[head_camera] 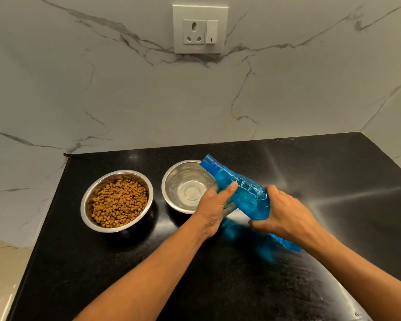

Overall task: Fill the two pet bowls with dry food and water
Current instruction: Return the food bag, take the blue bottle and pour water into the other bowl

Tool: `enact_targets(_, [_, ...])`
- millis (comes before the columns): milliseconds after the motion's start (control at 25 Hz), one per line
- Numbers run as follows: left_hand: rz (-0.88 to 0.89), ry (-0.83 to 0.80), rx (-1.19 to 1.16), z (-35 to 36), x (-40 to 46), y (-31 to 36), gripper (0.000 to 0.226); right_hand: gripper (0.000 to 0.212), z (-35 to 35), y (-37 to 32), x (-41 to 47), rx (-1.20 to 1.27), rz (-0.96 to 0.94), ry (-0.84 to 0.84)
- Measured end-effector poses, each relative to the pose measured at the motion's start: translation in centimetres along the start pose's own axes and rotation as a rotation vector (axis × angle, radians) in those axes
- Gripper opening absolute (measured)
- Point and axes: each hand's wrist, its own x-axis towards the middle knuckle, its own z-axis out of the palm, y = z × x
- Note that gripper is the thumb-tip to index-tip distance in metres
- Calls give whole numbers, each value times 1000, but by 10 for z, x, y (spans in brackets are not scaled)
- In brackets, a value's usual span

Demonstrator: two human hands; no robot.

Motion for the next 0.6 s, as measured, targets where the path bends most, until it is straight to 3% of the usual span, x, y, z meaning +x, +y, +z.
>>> enact_targets(360, [294,-17,283,16,-14,68,37,67,-15,-27,2,644,-75,99])
enact_targets(600, [538,-59,494,29,-61,135,25,74,-47,-72,6,939,-261,126])
